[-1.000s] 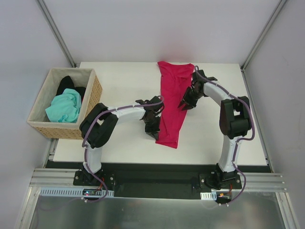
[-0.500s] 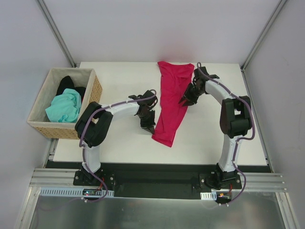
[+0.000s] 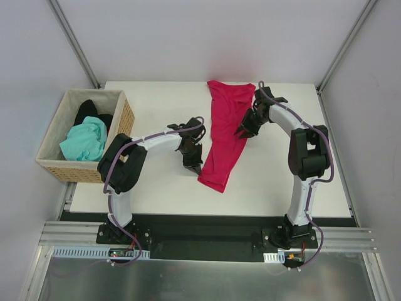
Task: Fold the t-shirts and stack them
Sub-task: Grab the bottom of the folded rectangular tshirt with both arms
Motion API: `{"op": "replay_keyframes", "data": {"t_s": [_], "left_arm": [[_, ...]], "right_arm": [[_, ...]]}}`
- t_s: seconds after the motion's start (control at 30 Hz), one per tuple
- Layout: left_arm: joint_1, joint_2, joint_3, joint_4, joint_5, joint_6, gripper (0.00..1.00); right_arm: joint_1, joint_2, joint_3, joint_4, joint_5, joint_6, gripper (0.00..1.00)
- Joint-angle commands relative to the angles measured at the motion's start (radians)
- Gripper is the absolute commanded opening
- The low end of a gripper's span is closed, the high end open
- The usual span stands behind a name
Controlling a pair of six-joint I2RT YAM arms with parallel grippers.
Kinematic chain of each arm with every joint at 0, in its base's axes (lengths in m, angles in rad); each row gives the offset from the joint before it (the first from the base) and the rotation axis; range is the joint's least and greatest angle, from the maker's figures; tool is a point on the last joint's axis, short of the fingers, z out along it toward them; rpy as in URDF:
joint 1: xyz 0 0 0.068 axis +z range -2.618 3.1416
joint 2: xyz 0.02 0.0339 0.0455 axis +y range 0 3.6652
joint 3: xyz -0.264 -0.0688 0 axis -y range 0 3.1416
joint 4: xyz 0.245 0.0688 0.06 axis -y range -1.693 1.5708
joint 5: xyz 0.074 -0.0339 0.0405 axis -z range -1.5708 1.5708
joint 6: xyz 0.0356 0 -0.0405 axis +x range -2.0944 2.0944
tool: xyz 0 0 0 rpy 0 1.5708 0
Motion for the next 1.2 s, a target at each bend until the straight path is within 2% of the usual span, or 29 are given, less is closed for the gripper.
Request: {"op": "replay_keyframes", "data": {"t_s": [0.0, 0.23, 0.53, 0.83, 1.17], "left_arm": [[0.012, -0.043, 0.021, -0.028, 0.018, 0.027, 0.0], [0.012, -0.04, 0.019, -0.031, 0.029, 0.033, 0.03], [0.011, -0.041, 0.025, -0.033, 0.051, 0.053, 0.0], [-0.02, -0.043, 0.019, -0.04, 0.08, 0.06, 0.0], [-0.061, -0.078, -0.025, -0.049, 0.055, 0.031, 0.0]], "right_arm": [[0.003, 0.004, 0.046, -0.015, -0.021, 0.017, 0.33], [0.006, -0.01, 0.096, -0.049, 0.014, 0.0, 0.34], [-0.013, -0.011, 0.258, -0.144, 0.128, -0.098, 0.36], [-0.028, -0.023, 0.365, -0.155, 0.134, -0.093, 0.36], [-0.027, -0.03, 0.383, -0.144, 0.129, -0.089, 0.36]]}}
